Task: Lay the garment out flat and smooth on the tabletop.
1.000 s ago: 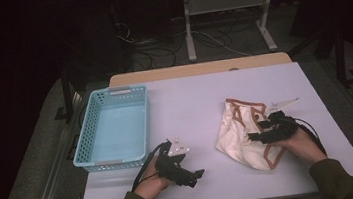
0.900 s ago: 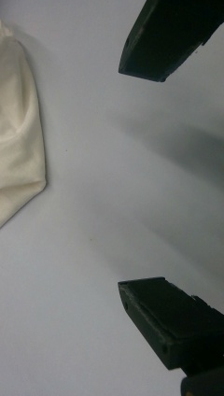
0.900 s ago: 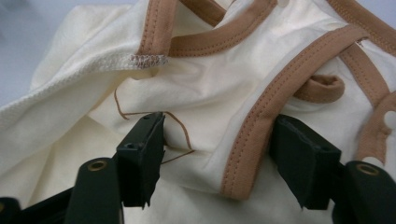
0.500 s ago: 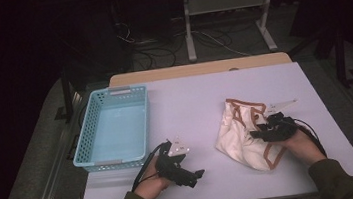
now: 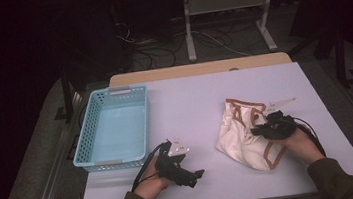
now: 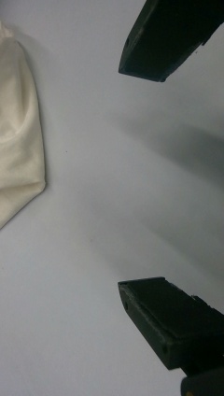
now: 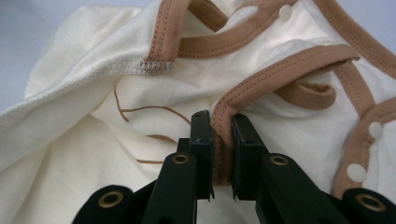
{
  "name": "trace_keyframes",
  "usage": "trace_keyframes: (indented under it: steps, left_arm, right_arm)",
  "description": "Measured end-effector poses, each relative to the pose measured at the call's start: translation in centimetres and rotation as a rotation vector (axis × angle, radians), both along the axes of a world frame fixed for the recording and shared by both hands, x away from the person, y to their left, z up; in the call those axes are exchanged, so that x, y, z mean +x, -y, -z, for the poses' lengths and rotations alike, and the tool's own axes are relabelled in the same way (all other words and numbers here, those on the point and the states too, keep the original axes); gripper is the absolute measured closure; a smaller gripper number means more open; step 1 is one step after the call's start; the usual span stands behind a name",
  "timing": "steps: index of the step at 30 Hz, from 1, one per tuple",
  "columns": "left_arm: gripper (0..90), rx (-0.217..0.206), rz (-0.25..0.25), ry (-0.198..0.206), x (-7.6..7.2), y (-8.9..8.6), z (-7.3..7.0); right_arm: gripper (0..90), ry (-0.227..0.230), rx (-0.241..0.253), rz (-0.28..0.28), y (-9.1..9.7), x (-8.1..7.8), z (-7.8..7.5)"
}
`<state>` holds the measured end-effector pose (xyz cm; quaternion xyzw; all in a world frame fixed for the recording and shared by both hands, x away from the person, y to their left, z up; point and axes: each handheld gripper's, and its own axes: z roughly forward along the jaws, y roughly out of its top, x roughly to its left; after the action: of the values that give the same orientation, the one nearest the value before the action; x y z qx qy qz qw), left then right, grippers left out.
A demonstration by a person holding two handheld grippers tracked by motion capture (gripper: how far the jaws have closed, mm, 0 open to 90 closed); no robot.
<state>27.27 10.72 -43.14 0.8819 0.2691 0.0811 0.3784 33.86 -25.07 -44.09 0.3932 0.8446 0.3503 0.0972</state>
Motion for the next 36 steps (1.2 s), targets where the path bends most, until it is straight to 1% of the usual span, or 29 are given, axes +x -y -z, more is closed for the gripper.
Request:
trace_keyframes:
  steps: [11, 14, 16, 21, 22, 25, 36]
  left_arm:
    - [0.0, -0.001, 0.000, 0.000, 0.0, 0.0, 0.0]
    - [0.0, -0.001, 0.000, 0.000, 0.0, 0.0, 0.0]
    - [0.0, 0.000, 0.001, 0.000, 0.0, 0.0, 0.0]
    - [0.0, -0.001, -0.001, 0.000, 0.0, 0.0, 0.0]
    - [0.0, -0.001, -0.001, -0.001, 0.0, 0.0, 0.0]
    - [0.0, -0.001, 0.000, 0.000, 0.0, 0.0, 0.0]
    - [0.0, -0.001, 0.000, 0.000, 0.0, 0.0, 0.0]
  right_arm:
    - [81.7, 0.031, 0.057, 0.003, -0.1, -0.2, -1.2]
    - [81.8, 0.049, 0.072, -0.003, -0.2, -0.2, -1.6]
    - [81.8, 0.053, 0.083, -0.005, -0.4, -0.2, -1.8]
    - [81.8, 0.062, 0.097, -0.010, -0.6, -0.1, -2.2]
    - [81.9, 0.072, 0.098, -0.015, -0.6, -0.1, -2.3]
    - [81.9, 0.077, 0.111, -0.018, -0.7, -0.2, -2.6]
    - [81.9, 0.094, 0.131, -0.029, -0.9, -0.3, -3.4]
